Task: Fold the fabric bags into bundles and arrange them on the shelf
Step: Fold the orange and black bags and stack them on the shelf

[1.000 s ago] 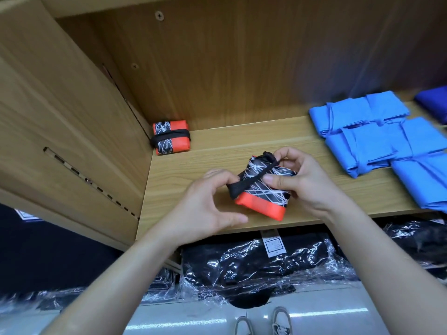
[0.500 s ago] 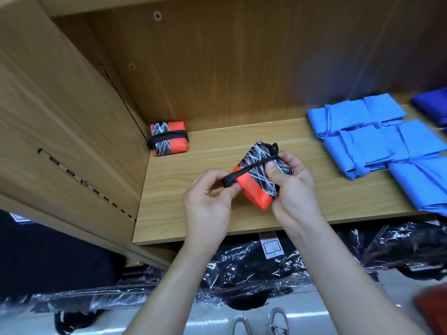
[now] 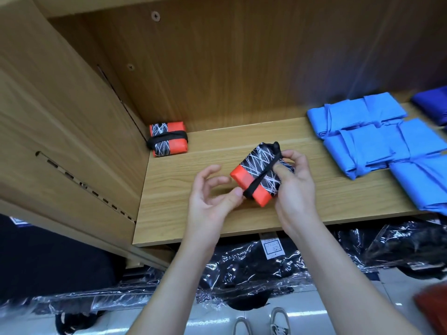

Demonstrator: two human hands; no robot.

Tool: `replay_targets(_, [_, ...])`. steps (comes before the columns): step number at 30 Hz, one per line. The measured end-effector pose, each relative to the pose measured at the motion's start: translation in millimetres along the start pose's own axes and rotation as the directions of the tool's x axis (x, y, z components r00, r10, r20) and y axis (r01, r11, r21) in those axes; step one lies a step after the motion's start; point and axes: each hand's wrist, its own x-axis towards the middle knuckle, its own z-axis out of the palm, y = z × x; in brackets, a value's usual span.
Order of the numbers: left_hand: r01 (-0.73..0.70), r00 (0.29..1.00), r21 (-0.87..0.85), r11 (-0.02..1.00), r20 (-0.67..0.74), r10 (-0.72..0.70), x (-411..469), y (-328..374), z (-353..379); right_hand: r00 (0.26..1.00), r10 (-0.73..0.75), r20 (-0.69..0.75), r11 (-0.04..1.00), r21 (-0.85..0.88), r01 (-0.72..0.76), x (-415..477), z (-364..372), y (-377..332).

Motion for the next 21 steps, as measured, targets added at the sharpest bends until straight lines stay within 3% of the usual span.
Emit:
replay_targets(5, [0.087,0.982,0.207,0.974,0.148,-0.119,9,8,-1,0.991,0.045,0.129,0.995,-0.096,-0.033,-3,3,0])
replay_targets(8, [0.110,0.988,0.182,0.977,0.083,-0.127,11,9,0,0.978,0.096,0.187,0.994,0.040,-0.106,-2,2,-1])
replay_targets(10, [0.161,0.986,0.085,0.983,0.020,-0.163,11,10,0,0.946,0.135,0.295,0.990,-0.074,-0.118,-3,0,-2])
replay_targets(14, [0.245,0.967,0.137,0.960,0.037,-0.252,8,7,-1,0.899,0.049,0.434,0.953,-0.291,0.089,-3,-7,-2])
replay_targets(18, [0.144,0.987,0.173,0.974,0.044,-0.154,15,13,-23,0.851,0.065,0.521,0.913,-0.376,0.160,5,-15,-15])
replay_targets(21, [0.074,0.963,0.377,0.923,0.215,-0.165,22,17,-34,0.823,0.138,0.551,0.888,-0.437,0.144,11,-17,-16])
